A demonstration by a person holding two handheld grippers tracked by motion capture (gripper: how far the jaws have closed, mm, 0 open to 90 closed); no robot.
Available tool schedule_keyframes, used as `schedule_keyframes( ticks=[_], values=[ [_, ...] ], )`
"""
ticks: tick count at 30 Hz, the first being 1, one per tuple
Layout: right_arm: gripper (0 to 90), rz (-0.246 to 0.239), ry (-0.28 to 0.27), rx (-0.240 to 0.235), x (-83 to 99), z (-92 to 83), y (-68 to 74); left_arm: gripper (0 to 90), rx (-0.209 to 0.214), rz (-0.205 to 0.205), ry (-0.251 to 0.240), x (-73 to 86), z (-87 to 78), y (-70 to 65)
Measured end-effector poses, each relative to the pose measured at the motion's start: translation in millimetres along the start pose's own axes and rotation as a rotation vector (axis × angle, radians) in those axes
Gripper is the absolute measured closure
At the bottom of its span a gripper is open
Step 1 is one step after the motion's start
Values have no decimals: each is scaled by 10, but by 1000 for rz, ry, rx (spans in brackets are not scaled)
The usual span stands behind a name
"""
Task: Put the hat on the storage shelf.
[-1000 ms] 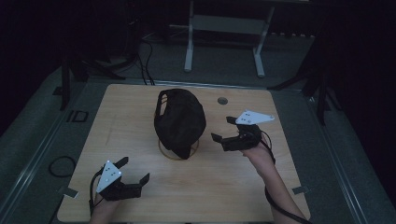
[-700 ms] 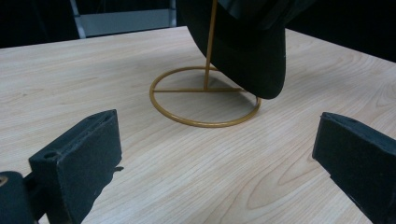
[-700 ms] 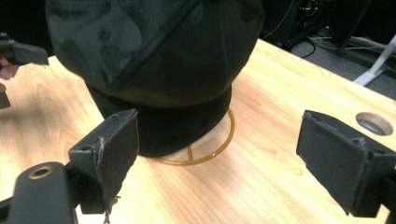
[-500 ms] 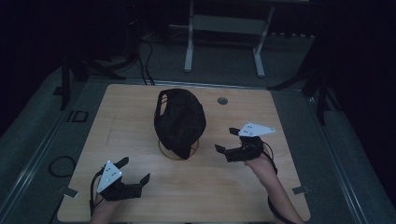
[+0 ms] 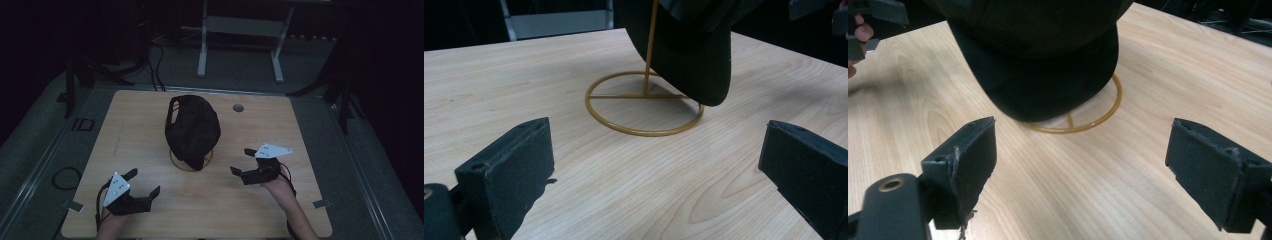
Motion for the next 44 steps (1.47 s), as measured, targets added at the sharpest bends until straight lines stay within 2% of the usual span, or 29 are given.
schedule_keyframes(
  ticks=[10, 15, 26, 31, 39, 44],
  values=[
    [133, 21, 22, -9, 303, 12, -4, 19, 6, -1, 8, 19, 13, -2],
    [134, 18, 23, -28, 436, -15, -17, 19, 13, -8, 10, 27, 20, -5],
    [135, 19, 68, -8, 695, -108, -95, 19, 23, -14, 17, 42, 29, -4],
    [136, 3, 88, 0, 817, -151, -99, 19, 22, -15, 17, 46, 31, 0],
    [136, -4, 79, 18, 900, -324, -89, 19, 25, -23, 19, 57, 34, 5],
    [137, 0, 71, 27, 920, -365, -102, 19, 30, -23, 19, 60, 37, 0]
  ],
)
Point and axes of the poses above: each handheld gripper's, and its own axes: z roughly forward along the jaws, x roughly out of its underside, y roughly to its left, the point moved 7 cm from there along z, roughly forward along the jaws, and after that the axes turned 12 degrees about x, right-handed, at the moved point
